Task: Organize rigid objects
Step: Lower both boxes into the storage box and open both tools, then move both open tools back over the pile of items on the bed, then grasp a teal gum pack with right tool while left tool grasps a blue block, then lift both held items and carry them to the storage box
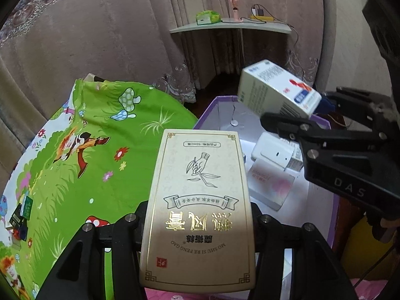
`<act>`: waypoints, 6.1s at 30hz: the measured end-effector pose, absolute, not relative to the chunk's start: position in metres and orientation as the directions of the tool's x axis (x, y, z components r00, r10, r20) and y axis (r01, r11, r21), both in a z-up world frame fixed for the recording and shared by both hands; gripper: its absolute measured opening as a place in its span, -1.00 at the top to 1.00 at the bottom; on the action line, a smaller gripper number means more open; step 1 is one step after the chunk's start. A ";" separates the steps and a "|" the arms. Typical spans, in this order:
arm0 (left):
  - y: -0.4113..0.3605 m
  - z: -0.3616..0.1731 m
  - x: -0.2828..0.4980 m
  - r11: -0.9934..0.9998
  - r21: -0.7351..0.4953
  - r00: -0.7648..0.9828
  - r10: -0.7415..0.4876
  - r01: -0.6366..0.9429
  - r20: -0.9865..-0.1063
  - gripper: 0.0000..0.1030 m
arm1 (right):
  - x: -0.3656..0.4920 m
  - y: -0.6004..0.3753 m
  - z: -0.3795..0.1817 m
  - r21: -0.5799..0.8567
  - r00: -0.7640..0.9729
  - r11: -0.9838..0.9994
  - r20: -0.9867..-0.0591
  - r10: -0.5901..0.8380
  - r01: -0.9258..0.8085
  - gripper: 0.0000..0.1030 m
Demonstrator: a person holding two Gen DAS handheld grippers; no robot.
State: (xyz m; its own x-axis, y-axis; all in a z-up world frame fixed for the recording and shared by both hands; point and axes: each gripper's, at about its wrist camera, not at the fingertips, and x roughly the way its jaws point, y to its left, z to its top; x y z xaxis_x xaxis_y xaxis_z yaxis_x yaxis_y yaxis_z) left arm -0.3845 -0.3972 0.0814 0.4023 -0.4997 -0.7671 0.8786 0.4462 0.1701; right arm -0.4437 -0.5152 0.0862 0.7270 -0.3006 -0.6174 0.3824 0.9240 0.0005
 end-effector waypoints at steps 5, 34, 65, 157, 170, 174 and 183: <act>-0.393 0.084 -0.381 0.472 0.151 0.416 -0.527 0.868 -0.741 -0.42 | -0.448 -0.523 0.085 0.001 0.697 0.904 -0.636 -0.330 0.428 -0.26; -0.051 0.048 -0.157 0.978 0.155 0.746 0.000 0.139 -0.666 -0.60 | -0.199 -0.300 0.058 0.050 0.634 0.981 -0.757 0.161 -0.189 -0.45; 0.068 0.011 -0.104 0.997 -0.007 0.599 0.041 -0.078 -0.800 -0.97 | 0.034 -0.178 0.015 -0.010 0.527 0.980 -0.844 0.098 -0.198 -0.02; -0.071 0.166 -0.275 0.985 0.092 0.881 -0.086 0.145 -0.466 0.45 | -0.300 -0.249 0.176 -0.141 0.903 0.956 -0.386 0.187 -0.258 0.29; -0.167 0.169 -0.296 0.916 0.166 0.842 -0.250 0.366 -0.478 0.45 | -0.340 -0.335 0.164 -0.112 0.910 0.990 -0.414 0.033 -0.087 0.29; -0.194 0.168 -0.303 0.884 0.182 0.819 -0.297 0.430 -0.490 0.45 | -0.354 -0.358 0.159 -0.104 0.904 0.994 -0.427 -0.016 -0.032 0.29; -0.255 0.165 -0.324 0.784 0.229 0.755 -0.407 0.577 -0.514 0.45 | -0.385 -0.407 0.148 -0.077 0.885 0.992 -0.450 -0.121 0.096 0.29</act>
State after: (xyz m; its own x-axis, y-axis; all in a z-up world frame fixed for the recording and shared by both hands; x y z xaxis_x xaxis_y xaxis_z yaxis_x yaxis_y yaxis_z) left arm -0.3242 -0.2553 0.1647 0.7555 -0.4066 -0.5137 0.5775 0.7837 0.2289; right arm -0.3852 -0.4075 0.1483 0.8847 -0.1206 -0.4503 0.0961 0.9924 -0.0768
